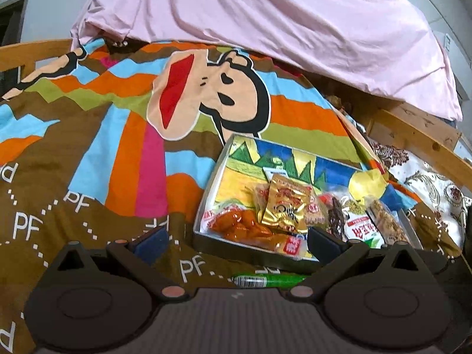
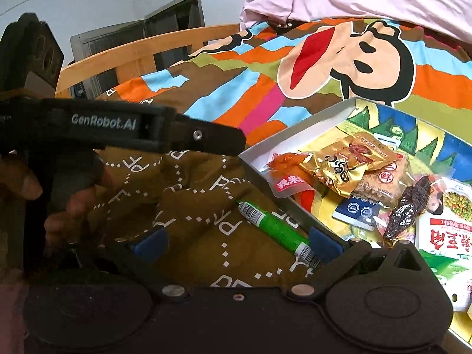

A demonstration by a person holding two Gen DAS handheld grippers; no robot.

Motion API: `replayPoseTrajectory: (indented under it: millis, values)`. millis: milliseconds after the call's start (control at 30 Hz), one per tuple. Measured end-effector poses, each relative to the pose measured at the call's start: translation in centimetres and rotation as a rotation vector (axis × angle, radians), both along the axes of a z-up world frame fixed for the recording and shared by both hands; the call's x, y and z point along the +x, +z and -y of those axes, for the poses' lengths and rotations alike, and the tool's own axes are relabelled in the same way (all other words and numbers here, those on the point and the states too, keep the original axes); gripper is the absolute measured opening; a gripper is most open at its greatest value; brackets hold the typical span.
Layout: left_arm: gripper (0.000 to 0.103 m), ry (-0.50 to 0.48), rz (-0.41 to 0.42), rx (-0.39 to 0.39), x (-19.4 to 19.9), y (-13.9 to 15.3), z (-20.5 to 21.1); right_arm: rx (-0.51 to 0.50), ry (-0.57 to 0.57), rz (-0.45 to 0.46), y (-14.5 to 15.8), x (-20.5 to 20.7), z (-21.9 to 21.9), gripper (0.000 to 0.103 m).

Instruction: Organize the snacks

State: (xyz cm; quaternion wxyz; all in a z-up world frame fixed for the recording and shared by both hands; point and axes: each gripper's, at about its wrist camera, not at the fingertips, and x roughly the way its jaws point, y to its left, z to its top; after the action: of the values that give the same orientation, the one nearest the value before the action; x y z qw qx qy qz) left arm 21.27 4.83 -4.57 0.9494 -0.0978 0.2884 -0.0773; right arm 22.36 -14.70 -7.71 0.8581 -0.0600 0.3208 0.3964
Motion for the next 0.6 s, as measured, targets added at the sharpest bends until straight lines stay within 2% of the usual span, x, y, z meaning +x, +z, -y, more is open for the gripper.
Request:
replayPoseTrajectory:
  millis: [200,333,600]
  values:
    - [0.103,0.021,0.025,-0.004,0.6,0.0,0.0,0.008,0.022,0.035,0.4,0.0,0.1,0.102]
    - [0.103,0.045,0.049,-0.022,1.2,0.2,-0.4,-0.004,0.06,0.09,0.7,0.3,0.1,0.102]
    - [0.103,0.119,0.132,-0.051,4.2,1.0,-1.2,0.034,0.092,0.157,1.9,2.3,1.0,0.102]
